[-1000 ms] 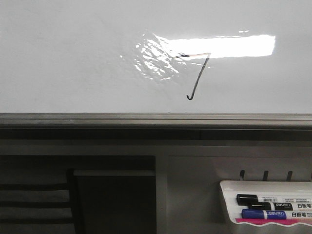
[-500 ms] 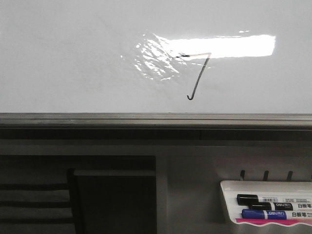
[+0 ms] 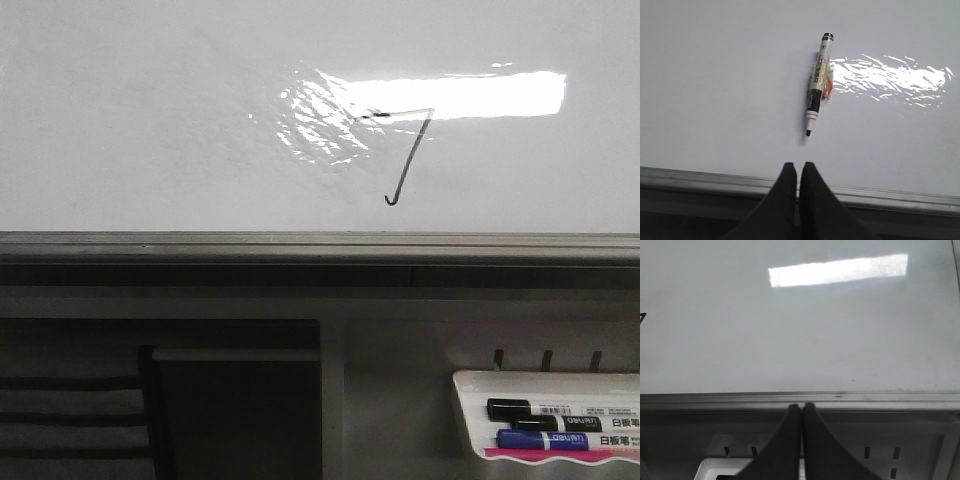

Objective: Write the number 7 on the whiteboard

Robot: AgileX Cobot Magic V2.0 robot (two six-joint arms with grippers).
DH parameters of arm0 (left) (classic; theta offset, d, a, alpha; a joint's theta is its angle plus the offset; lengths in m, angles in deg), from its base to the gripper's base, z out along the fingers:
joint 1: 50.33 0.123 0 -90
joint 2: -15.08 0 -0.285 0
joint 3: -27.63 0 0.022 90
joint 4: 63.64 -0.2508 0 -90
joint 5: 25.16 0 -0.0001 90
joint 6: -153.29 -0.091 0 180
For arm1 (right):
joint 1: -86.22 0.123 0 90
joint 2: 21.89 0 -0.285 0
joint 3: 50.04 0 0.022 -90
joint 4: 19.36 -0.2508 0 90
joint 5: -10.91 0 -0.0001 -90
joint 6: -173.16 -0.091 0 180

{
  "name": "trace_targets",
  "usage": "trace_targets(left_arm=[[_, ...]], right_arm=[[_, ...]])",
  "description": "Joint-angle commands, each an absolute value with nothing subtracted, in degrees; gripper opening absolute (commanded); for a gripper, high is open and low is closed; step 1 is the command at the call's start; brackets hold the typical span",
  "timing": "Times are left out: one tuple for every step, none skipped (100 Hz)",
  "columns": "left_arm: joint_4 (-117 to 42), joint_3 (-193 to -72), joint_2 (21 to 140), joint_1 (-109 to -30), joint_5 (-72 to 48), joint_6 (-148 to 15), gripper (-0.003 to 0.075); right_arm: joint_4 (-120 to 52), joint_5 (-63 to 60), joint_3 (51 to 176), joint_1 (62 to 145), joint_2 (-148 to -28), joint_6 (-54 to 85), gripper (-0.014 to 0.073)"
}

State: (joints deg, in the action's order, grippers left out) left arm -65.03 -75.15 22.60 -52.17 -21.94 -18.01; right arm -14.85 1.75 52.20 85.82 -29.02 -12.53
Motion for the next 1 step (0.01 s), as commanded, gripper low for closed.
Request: trace_targets(left_arm=[[-65.0, -73.2, 21.0, -52.4, -26.6, -17.5, -0.0020]], right_arm=[[-14.9, 5.7, 50.5, 85.5, -28.0, -12.4, -0.0071]])
